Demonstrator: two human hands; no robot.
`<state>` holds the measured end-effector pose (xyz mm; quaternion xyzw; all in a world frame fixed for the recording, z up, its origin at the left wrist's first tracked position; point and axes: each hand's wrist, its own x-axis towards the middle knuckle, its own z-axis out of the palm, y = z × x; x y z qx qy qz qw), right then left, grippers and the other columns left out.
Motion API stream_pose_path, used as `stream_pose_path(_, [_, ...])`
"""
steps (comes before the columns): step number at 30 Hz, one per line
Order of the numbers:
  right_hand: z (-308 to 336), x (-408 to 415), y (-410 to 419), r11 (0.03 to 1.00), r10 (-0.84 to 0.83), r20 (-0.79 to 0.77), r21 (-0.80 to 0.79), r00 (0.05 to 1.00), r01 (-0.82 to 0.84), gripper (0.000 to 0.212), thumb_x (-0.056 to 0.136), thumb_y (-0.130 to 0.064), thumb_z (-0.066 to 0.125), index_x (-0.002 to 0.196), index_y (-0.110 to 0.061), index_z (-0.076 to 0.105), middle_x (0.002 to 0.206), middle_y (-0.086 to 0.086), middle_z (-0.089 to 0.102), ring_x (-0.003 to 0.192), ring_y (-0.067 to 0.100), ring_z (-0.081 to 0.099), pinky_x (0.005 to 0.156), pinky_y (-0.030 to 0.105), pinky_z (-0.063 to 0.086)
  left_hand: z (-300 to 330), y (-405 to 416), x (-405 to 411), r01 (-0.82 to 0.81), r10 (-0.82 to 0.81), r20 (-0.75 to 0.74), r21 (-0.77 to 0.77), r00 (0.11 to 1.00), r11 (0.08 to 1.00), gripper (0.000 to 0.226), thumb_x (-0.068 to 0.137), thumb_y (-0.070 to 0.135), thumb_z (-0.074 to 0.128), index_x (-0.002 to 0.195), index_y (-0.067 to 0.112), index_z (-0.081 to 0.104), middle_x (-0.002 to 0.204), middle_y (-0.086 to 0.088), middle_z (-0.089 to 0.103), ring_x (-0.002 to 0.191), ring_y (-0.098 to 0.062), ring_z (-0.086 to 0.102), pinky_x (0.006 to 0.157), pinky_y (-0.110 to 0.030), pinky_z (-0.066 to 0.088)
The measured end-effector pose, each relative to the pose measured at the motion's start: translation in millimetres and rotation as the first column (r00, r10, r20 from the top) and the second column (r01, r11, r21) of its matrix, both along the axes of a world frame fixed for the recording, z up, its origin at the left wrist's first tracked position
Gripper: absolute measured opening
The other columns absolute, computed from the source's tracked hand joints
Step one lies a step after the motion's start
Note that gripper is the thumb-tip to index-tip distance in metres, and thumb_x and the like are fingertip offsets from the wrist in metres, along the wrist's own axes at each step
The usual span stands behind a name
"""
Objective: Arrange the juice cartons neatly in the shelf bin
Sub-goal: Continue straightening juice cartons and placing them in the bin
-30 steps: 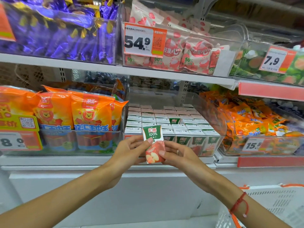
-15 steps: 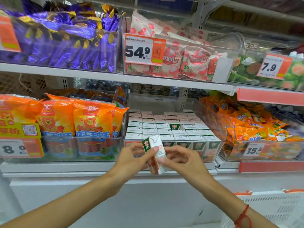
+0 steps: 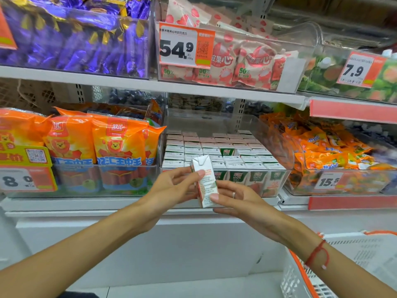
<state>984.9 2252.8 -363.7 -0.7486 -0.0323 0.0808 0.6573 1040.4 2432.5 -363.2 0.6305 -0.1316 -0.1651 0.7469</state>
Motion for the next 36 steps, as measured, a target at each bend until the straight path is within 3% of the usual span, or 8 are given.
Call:
stream_pose_path(6, [3, 0, 5, 0.988, -0.138, 0.067, -0.060, 0.988, 0.142, 0.052, 0.066, -0.041, 0.086, 0.113, -0.030, 0.067, 0.105, -0.007, 0.074, 0.101, 0.005, 0.068, 0.092, 0.026, 0.053, -2, 1, -1, -0.030, 0.032, 0.058, -0.028, 0.998, 0.999, 0.029, 0.083, 0.036, 0.069, 0.109, 0.023, 0.066, 0.100, 0.004, 0.076, 0.091, -0.009, 0.073, 0.066, -0.016, 0.055])
stream_pose_path(10, [8, 0, 10, 0.960, -0.246, 0.144, -0.101, 0.959, 0.261, 0.043, 0.067, -0.035, 0.085, 0.106, -0.033, 0.067, 0.089, -0.015, 0.074, 0.081, -0.003, 0.069, 0.063, 0.008, 0.049, -2, 3, 1, -0.145, 0.144, 0.094, 0.013, 0.985, 0.989, 0.030, 0.080, 0.035, 0.072, 0.103, 0.017, 0.069, 0.096, -0.003, 0.076, 0.082, -0.015, 0.075, 0.062, -0.019, 0.057])
stream_pose_path(16, [2, 2, 24, 0.814, -0.379, 0.411, -0.277, 0.829, 0.510, 0.056, 0.060, -0.029, 0.091, 0.106, -0.027, 0.058, 0.091, -0.010, 0.065, 0.075, 0.002, 0.064, 0.067, 0.022, 0.055, -4, -7, -3, -0.192, 0.190, 0.122, 0.010, 0.974, 0.981, 0.015, 0.079, 0.030, 0.077, 0.090, 0.023, 0.070, 0.084, 0.004, 0.076, 0.078, -0.010, 0.074, 0.061, -0.018, 0.057])
stream_pose_path(20, [4, 3, 20, 0.905, -0.277, 0.306, -0.236, 0.911, 0.354, 0.052, 0.066, -0.031, 0.088, 0.109, -0.025, 0.058, 0.093, -0.008, 0.065, 0.073, -0.005, 0.061, 0.067, 0.013, 0.051, -1, -1, -1, -0.151, 0.147, 0.124, 0.025, 0.981, 0.988, 0.016, 0.083, 0.025, 0.074, 0.098, 0.020, 0.070, 0.092, 0.000, 0.076, 0.082, -0.012, 0.074, 0.064, -0.019, 0.058])
stream_pose_path(23, [9, 6, 7, 0.973, -0.202, 0.114, -0.090, 0.973, 0.212, 0.041, 0.074, -0.043, 0.073, 0.111, -0.027, 0.067, 0.105, -0.004, 0.072, 0.098, 0.006, 0.068, 0.094, 0.029, 0.053, 1, 5, 2, -0.067, 0.066, 0.084, 0.012, 0.994, 0.998, 0.011, 0.086, 0.026, 0.071, 0.097, 0.025, 0.068, 0.092, 0.003, 0.077, 0.086, -0.012, 0.074, 0.066, -0.017, 0.057])
stream_pose_path(27, [11, 4, 0, 0.995, -0.091, 0.063, -0.022, 0.994, 0.092, 0.035, 0.083, -0.033, 0.068, 0.116, -0.026, 0.068, 0.109, -0.002, 0.074, 0.105, 0.013, 0.068, 0.095, 0.027, 0.052, 0, 7, 2, 0.029, -0.030, 0.069, 0.015, 0.997, 0.999, 0.016, 0.087, 0.029, 0.068, 0.104, 0.027, 0.068, 0.097, 0.002, 0.077, 0.091, -0.013, 0.073, 0.069, -0.017, 0.056])
stream_pose_path(31, [11, 4, -2, 0.973, -0.228, 0.119, -0.020, 0.966, 0.231, 0.039, 0.076, -0.018, 0.079, 0.113, -0.021, 0.070, 0.104, 0.003, 0.075, 0.096, 0.010, 0.070, 0.088, 0.021, 0.053, -10, 6, -2, -0.018, 0.016, 0.080, 0.030, 0.997, 0.999, 0.027, 0.087, 0.022, 0.071, 0.114, 0.020, 0.069, 0.099, 0.001, 0.076, 0.095, -0.012, 0.072, 0.077, -0.019, 0.057])
stream_pose_path(36, [10, 2, 4, 0.914, -0.320, 0.302, -0.151, 0.898, 0.377, 0.043, 0.070, -0.008, 0.085, 0.106, -0.024, 0.069, 0.089, -0.008, 0.071, 0.075, -0.002, 0.066, 0.065, 0.011, 0.052, -11, -1, -5, -0.070, 0.069, 0.025, 0.024, 0.997, 0.997, 0.014, 0.089, 0.015, 0.067, 0.097, 0.026, 0.073, 0.092, 0.006, 0.077, 0.089, -0.006, 0.072, 0.076, -0.018, 0.057])
